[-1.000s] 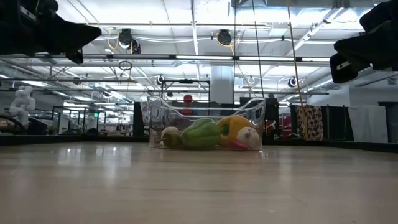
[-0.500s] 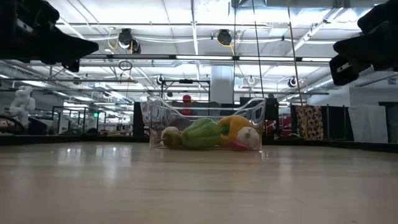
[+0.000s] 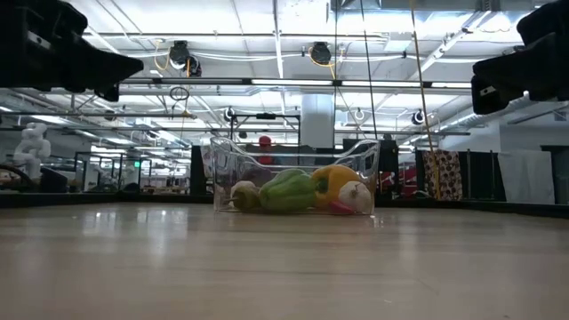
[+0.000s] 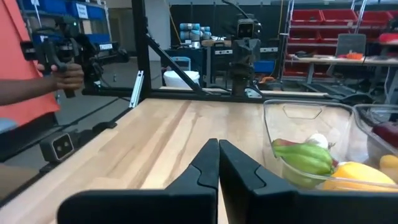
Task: Sort produce into baskets
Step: Return to Home Position
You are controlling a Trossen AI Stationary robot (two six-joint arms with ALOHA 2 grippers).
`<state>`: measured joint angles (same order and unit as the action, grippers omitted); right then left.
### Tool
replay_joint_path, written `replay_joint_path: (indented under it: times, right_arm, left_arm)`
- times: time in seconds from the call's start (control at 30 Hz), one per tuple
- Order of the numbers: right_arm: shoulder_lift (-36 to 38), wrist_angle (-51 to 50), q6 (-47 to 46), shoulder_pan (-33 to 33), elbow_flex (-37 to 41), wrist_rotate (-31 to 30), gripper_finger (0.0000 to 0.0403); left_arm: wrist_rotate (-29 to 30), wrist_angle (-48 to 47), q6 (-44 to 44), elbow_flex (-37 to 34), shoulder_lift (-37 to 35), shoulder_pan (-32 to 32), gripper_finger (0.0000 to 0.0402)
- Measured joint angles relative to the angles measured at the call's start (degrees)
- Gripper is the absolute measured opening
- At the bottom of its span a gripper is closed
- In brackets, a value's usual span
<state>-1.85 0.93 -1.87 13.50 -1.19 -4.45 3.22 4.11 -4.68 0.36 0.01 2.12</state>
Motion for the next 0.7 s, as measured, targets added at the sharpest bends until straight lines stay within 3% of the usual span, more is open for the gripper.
replay_joint_path:
  times: [0.37, 0.7]
  right_arm:
    - [0.1, 0.7, 2.5, -1.0, 0.0, -4.5, 0.0001]
    - [1.0, 0.4, 2.9, -4.0, -0.1, -4.0, 0.0]
  left_arm:
    - [-3.1, -3.2, 1.4, 0.0, 0.6, -1.4, 0.0005]
    - [-2.7, -3.1, 2.8, 0.0, 0.7, -1.4, 0.0005]
